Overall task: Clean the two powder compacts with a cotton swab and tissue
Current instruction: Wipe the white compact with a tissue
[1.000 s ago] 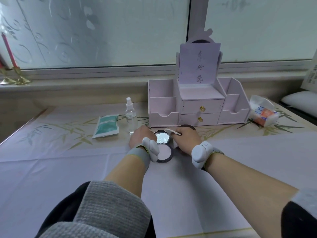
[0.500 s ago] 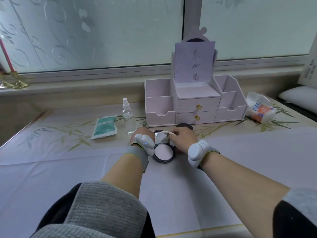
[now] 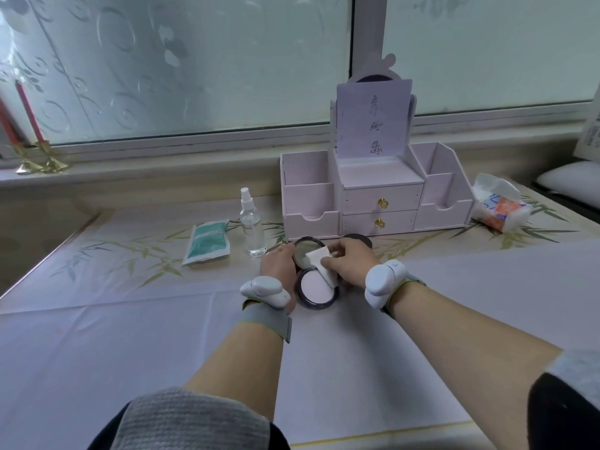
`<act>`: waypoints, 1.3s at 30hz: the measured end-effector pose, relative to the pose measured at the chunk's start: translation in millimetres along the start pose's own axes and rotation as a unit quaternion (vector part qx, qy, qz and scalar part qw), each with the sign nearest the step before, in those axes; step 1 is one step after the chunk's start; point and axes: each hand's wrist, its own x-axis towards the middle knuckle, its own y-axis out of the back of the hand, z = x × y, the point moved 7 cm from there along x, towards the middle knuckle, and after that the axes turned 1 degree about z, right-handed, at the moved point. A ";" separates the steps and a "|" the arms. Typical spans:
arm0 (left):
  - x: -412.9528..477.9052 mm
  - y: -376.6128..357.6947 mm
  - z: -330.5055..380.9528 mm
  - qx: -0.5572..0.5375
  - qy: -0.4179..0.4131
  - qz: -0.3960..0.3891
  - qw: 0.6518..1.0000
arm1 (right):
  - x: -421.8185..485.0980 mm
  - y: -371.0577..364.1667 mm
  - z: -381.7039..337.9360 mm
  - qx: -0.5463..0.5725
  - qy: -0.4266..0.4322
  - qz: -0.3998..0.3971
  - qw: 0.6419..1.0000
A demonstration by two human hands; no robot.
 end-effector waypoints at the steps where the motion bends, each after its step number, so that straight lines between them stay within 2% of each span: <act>1: -3.1 0.7 3.5 -0.010 -0.009 0.001 1.000 | 1.1 -1.9 -1.5 -0.001 -0.004 -0.011 1.000; 5: -2.1 3.6 -0.4 -0.006 -0.014 0.027 1.000 | 6.9 -4.2 -1.1 -0.044 -0.010 -0.031 0.998; 9: 9.4 5.4 -5.3 0.014 -0.045 0.017 0.999 | 8.9 -2.7 -4.5 -0.077 0.011 -0.005 0.997; 20: 20.0 6.9 -9.8 0.014 -0.033 0.003 0.999 | -2.3 -0.5 -16.1 -0.112 0.027 0.021 0.993; 26: 6.3 4.0 2.1 0.035 -0.044 0.004 0.998 | -4.3 -3.7 -24.5 -0.134 0.062 0.029 0.989; 31: -1.2 6.1 7.0 0.007 -0.048 0.013 0.999 | -1.6 -7.2 -38.0 -0.171 0.092 0.027 0.981; 34: -2.2 3.7 6.8 0.004 -0.057 0.006 0.998 | -0.8 -3.0 -45.5 -0.150 0.117 0.065 0.980; 39: -5.1 4.1 7.9 -0.003 -0.055 0.004 0.999 | 0.5 -10.6 -40.6 -0.103 0.098 0.057 0.988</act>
